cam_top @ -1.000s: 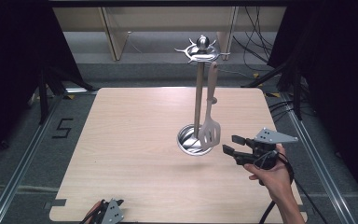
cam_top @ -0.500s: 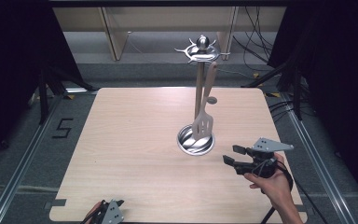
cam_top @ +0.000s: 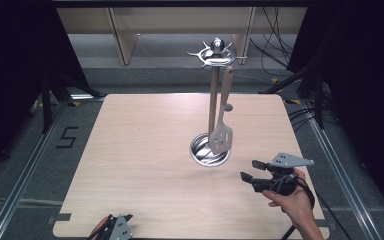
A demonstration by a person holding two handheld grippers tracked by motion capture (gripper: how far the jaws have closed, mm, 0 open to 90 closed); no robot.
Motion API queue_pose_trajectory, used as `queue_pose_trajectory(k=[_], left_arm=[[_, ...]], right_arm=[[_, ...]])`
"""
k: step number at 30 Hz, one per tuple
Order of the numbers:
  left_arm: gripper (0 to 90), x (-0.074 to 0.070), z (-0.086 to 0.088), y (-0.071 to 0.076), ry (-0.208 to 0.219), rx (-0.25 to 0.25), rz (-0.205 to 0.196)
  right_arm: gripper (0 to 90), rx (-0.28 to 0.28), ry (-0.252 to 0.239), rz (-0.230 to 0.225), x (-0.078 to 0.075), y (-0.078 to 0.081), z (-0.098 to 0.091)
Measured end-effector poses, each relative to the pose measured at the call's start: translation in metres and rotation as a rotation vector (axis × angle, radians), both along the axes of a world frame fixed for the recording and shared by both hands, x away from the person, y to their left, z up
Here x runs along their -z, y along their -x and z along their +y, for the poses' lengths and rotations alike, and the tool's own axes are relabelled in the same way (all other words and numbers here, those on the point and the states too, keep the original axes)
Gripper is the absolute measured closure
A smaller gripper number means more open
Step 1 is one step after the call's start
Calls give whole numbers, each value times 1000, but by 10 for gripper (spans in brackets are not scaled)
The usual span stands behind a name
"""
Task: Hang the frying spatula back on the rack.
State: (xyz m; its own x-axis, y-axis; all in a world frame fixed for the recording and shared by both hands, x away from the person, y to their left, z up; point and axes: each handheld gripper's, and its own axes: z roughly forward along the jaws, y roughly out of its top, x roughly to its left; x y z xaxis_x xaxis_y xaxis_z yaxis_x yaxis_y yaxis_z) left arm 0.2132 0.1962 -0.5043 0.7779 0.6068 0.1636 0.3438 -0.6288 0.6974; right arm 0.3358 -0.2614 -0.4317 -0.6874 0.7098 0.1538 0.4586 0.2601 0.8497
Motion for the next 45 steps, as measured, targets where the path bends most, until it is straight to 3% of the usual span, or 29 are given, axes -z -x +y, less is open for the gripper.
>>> queue_pose_trajectory(k=[8, 9, 10, 11, 13, 14, 15, 18, 20, 22, 23, 24, 25, 29, 32, 38, 40, 41, 42, 44, 45], left_arm=[[175, -1, 1, -1, -8, -2, -8], [175, 0, 1, -1, -8, -2, -8], [175, 0, 1, -1, -5, -5, -6], [175, 0, 1, -1, -4, -5, -5], [175, 0, 1, -1, -8, 1, -8], [175, 0, 1, -1, 0, -2, -8], [175, -1, 1, -1, -6, 3, -8], [175, 0, 0, 0, 0, 4, -1], [174, 0, 0, 0, 2, 3, -3], [174, 0, 0, 0, -1, 3, -4], [174, 0, 1, 0, -1, 2, -3], [174, 0, 1, 0, -1, 2, -3], [174, -1, 1, 0, 4, -1, -2], [174, -1, 1, 0, 6, -1, -2], [174, -1, 1, 0, 3, 2, -2], [174, -1, 1, 0, -3, 2, -3], [174, 0, 0, 1, 17, -3, -5], [174, 0, 0, 0, 7, -3, -6], [174, 0, 0, 0, 7, -3, -6], [174, 0, 0, 1, 7, -1, -3], [174, 0, 0, 1, 1, 1, -4]], right_arm=[[353, -3, 9, 27, 6, 6, 0], [353, -21, 17, 13, 8, 5, -1], [353, -4, 15, 42, 9, 7, -1], [353, -4, 14, 28, 12, 7, -1], [353, -2, 7, 43, 15, 8, -1], [353, -16, 37, 26, 16, 7, -3], [353, -4, 17, 56, 17, 9, -1], [353, -13, 40, 26, 18, 8, -4], [354, -5, 22, 59, 19, 11, -2], [354, -9, 29, 55, 20, 12, -1], [354, -21, 65, 24, 21, 11, -1], [354, -16, 67, 23, 22, 11, 0], [354, -19, 54, 56, 22, 13, 1], [352, -26, 67, 44, 25, 12, 1], [349, -10, 58, 70, 27, 15, 1], [346, -4, 63, 71, 31, 17, -2], [340, -14, 57, 62, 34, 17, -4], [334, 4, 49, 62, 36, 19, -4], [332, -1, 65, 56, 37, 19, -5], [325, 7, 44, 75, 38, 22, -4], [321, -9, 54, 55, 40, 21, -6]])
